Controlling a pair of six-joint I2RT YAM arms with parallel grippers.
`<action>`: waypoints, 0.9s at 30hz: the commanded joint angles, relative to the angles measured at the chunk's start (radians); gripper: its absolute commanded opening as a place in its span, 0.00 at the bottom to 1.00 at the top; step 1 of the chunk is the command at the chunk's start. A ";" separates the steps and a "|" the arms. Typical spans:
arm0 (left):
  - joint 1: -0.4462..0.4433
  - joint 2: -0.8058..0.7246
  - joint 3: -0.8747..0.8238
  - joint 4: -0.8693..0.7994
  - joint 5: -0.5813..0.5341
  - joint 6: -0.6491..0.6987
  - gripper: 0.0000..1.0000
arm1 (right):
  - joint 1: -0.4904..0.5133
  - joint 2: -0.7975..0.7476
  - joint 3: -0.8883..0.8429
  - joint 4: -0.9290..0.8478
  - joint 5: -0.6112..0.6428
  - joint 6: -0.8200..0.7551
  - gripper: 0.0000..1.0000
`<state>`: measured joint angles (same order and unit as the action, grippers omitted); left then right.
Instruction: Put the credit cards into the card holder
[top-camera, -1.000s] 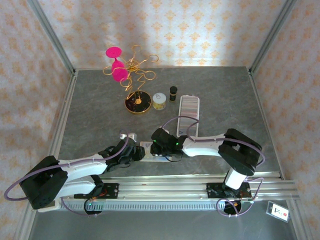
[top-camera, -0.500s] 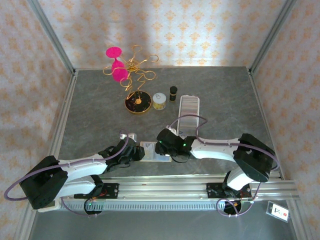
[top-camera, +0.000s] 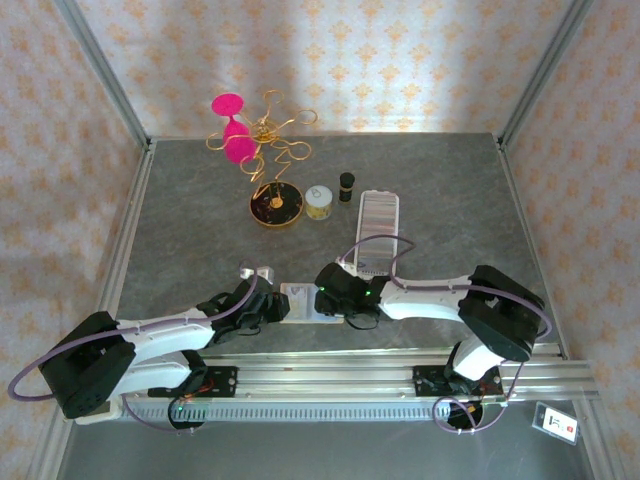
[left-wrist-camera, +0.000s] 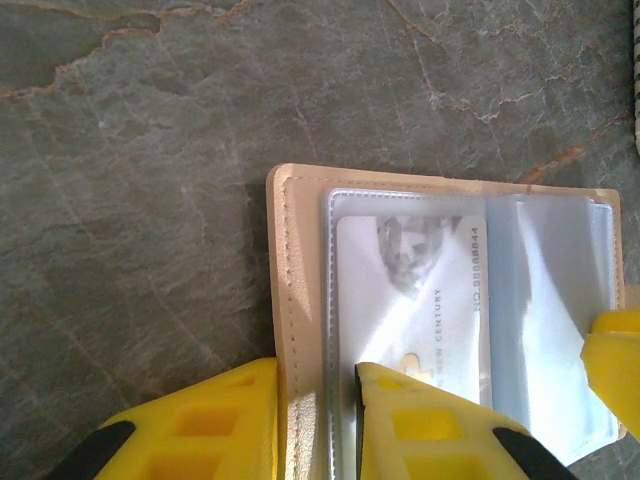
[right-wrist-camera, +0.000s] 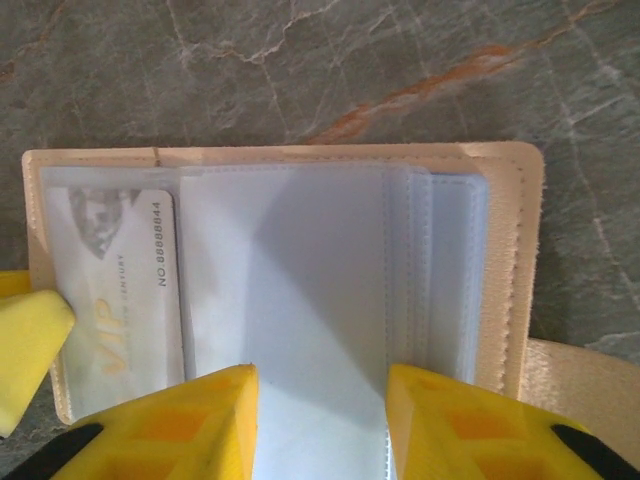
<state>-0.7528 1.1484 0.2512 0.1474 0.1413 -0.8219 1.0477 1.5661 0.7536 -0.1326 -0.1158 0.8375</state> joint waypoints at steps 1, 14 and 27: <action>-0.016 0.004 -0.035 -0.060 0.012 -0.013 0.23 | 0.006 0.037 0.000 -0.001 -0.001 0.009 0.40; -0.017 0.010 -0.036 -0.048 0.014 -0.020 0.23 | 0.006 0.046 0.016 0.068 -0.063 0.015 0.48; -0.019 0.010 -0.047 -0.035 0.012 -0.031 0.22 | 0.006 0.043 0.010 0.132 -0.102 0.037 0.48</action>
<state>-0.7532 1.1469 0.2390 0.1707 0.1390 -0.8406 1.0485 1.6066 0.7670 -0.0170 -0.2031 0.8497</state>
